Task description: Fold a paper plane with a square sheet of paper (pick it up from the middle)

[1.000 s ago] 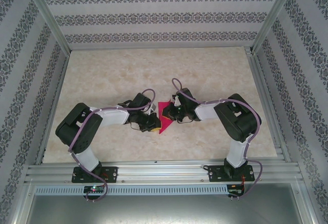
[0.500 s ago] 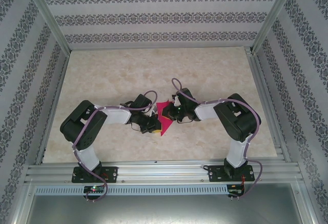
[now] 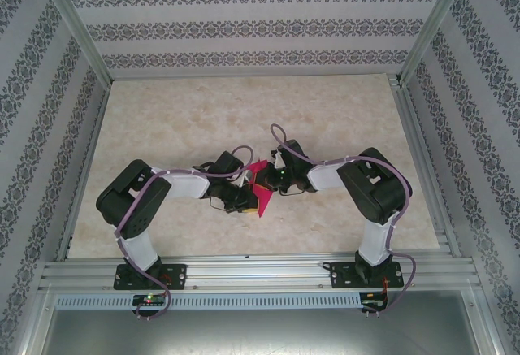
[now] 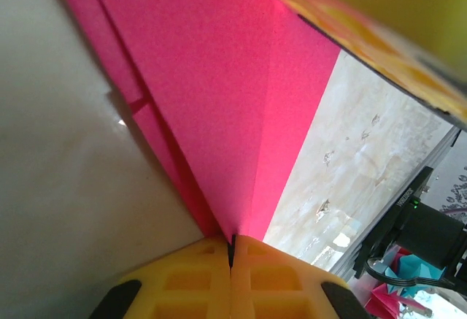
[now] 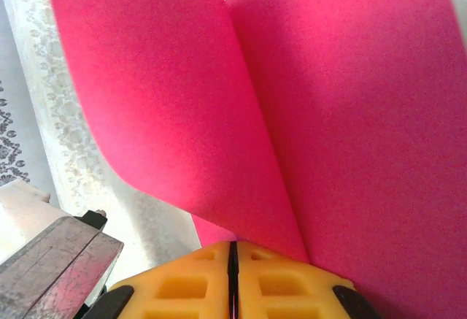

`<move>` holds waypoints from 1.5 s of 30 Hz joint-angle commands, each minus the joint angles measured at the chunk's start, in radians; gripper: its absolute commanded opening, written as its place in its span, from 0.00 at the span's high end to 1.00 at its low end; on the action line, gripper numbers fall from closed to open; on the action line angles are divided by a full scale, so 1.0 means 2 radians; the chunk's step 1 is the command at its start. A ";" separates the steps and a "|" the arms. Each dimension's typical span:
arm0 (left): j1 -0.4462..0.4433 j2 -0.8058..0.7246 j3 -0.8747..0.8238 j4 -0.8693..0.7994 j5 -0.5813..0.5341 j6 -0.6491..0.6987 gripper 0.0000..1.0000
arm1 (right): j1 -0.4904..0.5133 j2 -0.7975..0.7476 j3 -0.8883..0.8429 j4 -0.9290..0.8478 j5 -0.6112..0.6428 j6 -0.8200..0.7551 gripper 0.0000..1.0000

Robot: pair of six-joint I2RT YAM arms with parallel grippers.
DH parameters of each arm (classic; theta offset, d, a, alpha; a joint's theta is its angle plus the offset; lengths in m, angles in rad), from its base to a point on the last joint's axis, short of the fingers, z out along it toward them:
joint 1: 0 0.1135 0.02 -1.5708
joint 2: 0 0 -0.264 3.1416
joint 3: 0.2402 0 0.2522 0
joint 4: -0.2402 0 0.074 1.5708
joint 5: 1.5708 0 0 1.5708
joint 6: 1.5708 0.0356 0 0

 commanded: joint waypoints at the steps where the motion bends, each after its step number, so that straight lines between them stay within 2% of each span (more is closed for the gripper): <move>1: -0.015 0.000 -0.019 -0.065 -0.006 0.010 0.84 | 0.008 0.041 -0.016 -0.063 0.054 -0.010 0.89; 3: -0.015 -0.017 -0.026 -0.043 -0.005 -0.003 0.76 | 0.009 0.041 -0.016 -0.065 0.054 -0.010 0.88; 7: -0.015 -0.070 -0.029 -0.042 -0.035 -0.012 0.72 | 0.009 0.036 -0.015 -0.065 0.053 -0.007 0.88; 9: -0.014 -0.104 -0.034 -0.050 -0.072 -0.021 0.69 | 0.010 0.032 -0.014 -0.065 0.055 -0.003 0.89; 13: -0.004 -0.199 -0.065 -0.084 -0.193 -0.074 0.69 | 0.018 0.020 -0.015 -0.071 0.069 0.016 0.89; 15: 0.012 -0.238 -0.087 -0.095 -0.225 -0.098 0.67 | 0.026 0.015 -0.017 -0.071 0.083 0.035 0.89; 17: 0.036 -0.270 -0.108 -0.101 -0.235 -0.115 0.67 | 0.035 0.012 -0.020 -0.069 0.096 0.057 0.89; 23: 0.067 -0.296 -0.117 -0.096 -0.194 -0.095 0.66 | 0.062 -0.007 -0.028 -0.065 0.149 0.107 0.89; 29: 0.068 -0.236 -0.095 -0.023 -0.083 -0.082 0.69 | 0.083 -0.015 -0.027 -0.076 0.189 0.139 0.89; 35: 0.061 -0.173 -0.061 0.037 -0.001 -0.085 0.77 | 0.085 -0.022 -0.040 -0.066 0.203 0.147 0.89; 45: 0.032 -0.085 -0.045 0.094 0.026 -0.114 0.79 | 0.085 -0.015 -0.046 -0.051 0.193 0.147 0.89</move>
